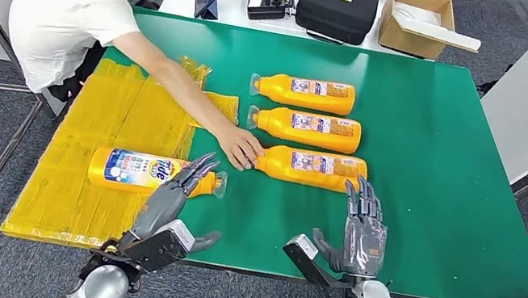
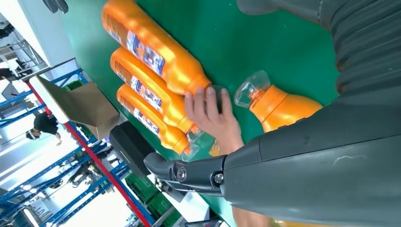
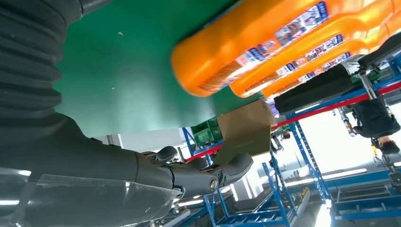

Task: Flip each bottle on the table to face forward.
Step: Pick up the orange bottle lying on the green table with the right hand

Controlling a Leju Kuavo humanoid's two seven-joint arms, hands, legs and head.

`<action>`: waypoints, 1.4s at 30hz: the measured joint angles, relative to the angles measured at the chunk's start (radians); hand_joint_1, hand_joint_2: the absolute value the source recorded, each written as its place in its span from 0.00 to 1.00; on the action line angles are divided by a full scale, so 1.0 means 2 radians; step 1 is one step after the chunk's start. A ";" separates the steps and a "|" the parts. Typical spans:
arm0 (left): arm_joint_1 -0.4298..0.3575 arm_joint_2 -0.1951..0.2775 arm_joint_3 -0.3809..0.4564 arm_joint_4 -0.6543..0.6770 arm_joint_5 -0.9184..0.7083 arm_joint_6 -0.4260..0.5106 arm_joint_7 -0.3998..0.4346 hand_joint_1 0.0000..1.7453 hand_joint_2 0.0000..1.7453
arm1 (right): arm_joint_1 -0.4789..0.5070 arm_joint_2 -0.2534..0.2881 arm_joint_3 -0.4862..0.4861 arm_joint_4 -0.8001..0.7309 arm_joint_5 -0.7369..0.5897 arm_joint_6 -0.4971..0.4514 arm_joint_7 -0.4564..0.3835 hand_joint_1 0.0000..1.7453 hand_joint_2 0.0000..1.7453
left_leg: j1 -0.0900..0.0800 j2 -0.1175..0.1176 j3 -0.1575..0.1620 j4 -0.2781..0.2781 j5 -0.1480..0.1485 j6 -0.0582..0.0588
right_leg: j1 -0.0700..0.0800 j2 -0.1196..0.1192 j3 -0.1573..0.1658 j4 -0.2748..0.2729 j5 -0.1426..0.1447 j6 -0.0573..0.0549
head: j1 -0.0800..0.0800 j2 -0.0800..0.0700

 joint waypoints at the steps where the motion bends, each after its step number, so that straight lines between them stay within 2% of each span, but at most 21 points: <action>1: 0.000 -0.001 0.000 0.000 0.001 0.000 0.000 0.00 1.00 | -0.001 -0.001 0.000 0.001 0.002 0.001 0.002 0.00 1.00 | 0.000 0.000 0.000 0.000 0.000 0.000 | 0.000 0.000 0.000 0.000 0.000 0.000 | 0.000 0.000; 9: 0.001 -0.003 -0.007 0.000 0.007 0.000 -0.004 0.00 1.00 | -0.009 -0.011 0.000 0.013 0.014 0.033 0.032 0.00 1.00 | 0.000 0.000 0.000 0.000 0.000 0.000 | 0.000 0.000 0.000 0.000 0.000 0.000 | 0.000 0.000; 26: 0.002 -0.006 -0.011 0.001 0.009 0.000 -0.004 0.00 1.00 | -0.015 -0.023 0.000 0.026 0.015 0.048 0.041 0.00 1.00 | 0.000 0.000 0.000 0.000 0.000 0.000 | 0.000 0.000 0.000 0.000 0.000 0.000 | 0.000 0.000; 32: 0.000 -0.008 -0.017 0.002 0.011 0.003 -0.005 0.00 1.00 | -0.028 -0.035 0.000 0.037 0.024 0.074 0.061 0.00 1.00 | 0.000 0.000 0.000 0.000 0.000 0.000 | 0.000 0.000 0.000 0.000 0.000 0.000 | 0.000 0.000; 38: 0.000 -0.008 -0.023 0.005 0.006 0.005 -0.001 0.00 1.00 | -0.044 -0.051 -0.010 0.065 0.028 0.123 0.099 0.00 1.00 | 0.000 0.000 0.000 0.000 0.000 0.000 | 0.000 0.000 0.000 0.000 0.000 0.000 | 0.000 0.000; 42: 0.000 -0.008 -0.025 0.007 0.005 0.005 0.001 0.00 1.00 | -0.060 -0.057 -0.019 0.089 0.027 0.131 0.107 0.00 1.00 | 0.000 0.000 0.000 0.000 0.000 0.000 | 0.000 0.000 0.000 0.000 0.000 0.000 | 0.000 0.000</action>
